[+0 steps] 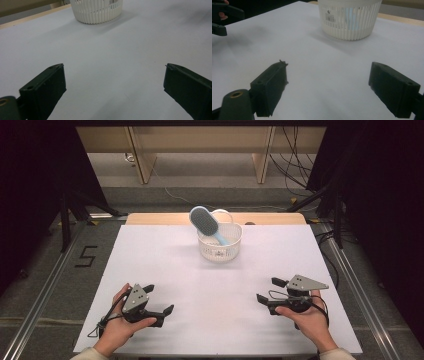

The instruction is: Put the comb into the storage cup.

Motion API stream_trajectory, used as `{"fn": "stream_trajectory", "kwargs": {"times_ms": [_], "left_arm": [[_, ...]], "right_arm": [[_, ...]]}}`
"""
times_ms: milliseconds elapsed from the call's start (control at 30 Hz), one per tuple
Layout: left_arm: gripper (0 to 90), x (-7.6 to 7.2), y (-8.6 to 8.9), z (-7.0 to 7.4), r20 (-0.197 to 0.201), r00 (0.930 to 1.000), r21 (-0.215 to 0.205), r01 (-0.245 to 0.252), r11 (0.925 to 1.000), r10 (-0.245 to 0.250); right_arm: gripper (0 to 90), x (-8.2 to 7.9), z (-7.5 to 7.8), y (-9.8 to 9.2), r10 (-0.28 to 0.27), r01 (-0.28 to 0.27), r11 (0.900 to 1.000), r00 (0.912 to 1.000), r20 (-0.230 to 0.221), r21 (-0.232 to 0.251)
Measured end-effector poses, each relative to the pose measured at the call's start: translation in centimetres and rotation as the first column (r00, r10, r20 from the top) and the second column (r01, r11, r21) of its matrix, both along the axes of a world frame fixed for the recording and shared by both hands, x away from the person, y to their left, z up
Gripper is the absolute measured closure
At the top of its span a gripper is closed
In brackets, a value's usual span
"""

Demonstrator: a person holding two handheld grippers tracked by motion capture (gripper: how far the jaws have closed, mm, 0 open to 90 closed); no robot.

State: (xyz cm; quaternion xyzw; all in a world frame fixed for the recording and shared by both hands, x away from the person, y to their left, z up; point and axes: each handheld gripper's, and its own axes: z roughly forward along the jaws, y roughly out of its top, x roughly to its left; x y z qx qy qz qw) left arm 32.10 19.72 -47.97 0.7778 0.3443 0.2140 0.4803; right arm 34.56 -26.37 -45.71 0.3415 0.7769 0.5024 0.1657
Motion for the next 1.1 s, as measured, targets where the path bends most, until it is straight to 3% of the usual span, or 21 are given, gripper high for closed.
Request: {"fn": "stream_trajectory", "kwargs": {"times_ms": [600, 1100], "left_arm": [[3.5, 0.0, 0.0, 0.0, -0.001, 1.0000, 0.001, 0.001, 1.0000, -0.001], [3.6, -0.1, -0.1, 0.0, 0.001, 1.0000, 0.002, 0.009, 1.0000, -0.009]], "right_arm": [[15.9, -1.6, -0.7, -0.8, 0.002, -0.002, 1.000, 0.9999, -0.012, -0.002], [15.9, -1.4, -1.1, -0.7, 0.001, -0.001, 1.000, 0.9999, -0.016, -0.006]]}}
